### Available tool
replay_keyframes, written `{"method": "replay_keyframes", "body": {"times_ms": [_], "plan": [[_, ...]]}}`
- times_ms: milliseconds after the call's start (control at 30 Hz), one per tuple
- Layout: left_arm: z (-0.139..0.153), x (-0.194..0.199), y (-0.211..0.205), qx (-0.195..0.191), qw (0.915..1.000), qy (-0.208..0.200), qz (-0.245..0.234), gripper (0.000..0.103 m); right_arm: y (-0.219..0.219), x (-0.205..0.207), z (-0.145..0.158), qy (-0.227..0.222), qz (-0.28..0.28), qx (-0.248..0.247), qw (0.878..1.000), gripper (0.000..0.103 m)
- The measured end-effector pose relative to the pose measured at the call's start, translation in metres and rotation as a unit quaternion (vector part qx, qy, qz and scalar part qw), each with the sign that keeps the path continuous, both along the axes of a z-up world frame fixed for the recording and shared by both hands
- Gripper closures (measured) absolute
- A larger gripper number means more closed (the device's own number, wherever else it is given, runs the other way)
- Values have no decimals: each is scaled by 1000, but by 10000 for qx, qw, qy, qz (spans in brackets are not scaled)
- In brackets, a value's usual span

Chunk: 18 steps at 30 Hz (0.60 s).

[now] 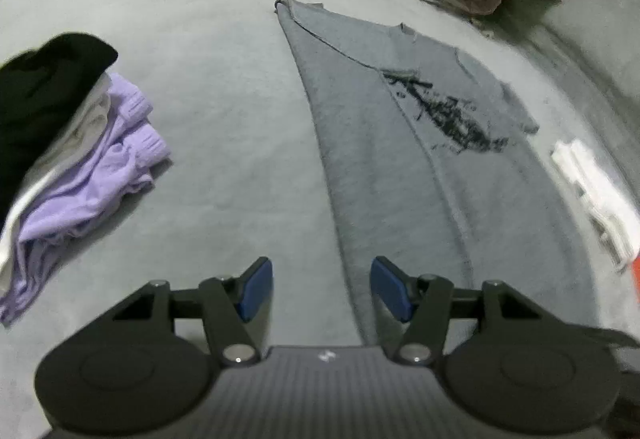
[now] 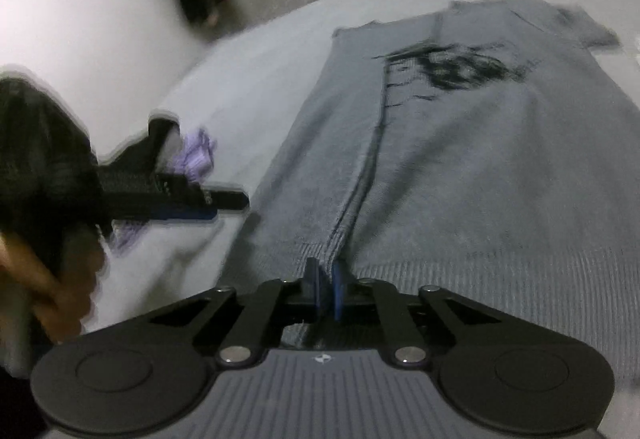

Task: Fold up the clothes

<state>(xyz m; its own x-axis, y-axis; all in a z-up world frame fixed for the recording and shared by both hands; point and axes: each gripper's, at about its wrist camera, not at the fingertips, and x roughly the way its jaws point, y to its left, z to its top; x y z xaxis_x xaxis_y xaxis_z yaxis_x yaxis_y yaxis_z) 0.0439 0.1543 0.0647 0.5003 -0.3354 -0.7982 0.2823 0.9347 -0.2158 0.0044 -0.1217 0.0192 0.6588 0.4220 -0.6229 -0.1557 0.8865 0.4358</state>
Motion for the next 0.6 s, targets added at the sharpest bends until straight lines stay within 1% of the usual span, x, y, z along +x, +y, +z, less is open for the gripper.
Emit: {"method": "replay_keyframes", "body": {"times_ms": [133,300,367,500,600], "plan": [[-4,-4,-5,306,9994,-76,-120,47,3,-4,-10,19,-87,-14,10000,94],[-7,-12,-11,616,9977,-197,-211,47,11,-6,-2,-43,1,-317,9995,93],[-8,-15,-12,686,9972,-224,-211,47,10,-18,-5,-42,25,-386,9992,93],[3,-16,-6,478,9988,-138,33,47,-3,-34,-3,61,20,-363,9993,93],[16,-22,-6,269,9992,-275,47,47,-27,-48,3,-4,-371,-424,9984,94]]}}
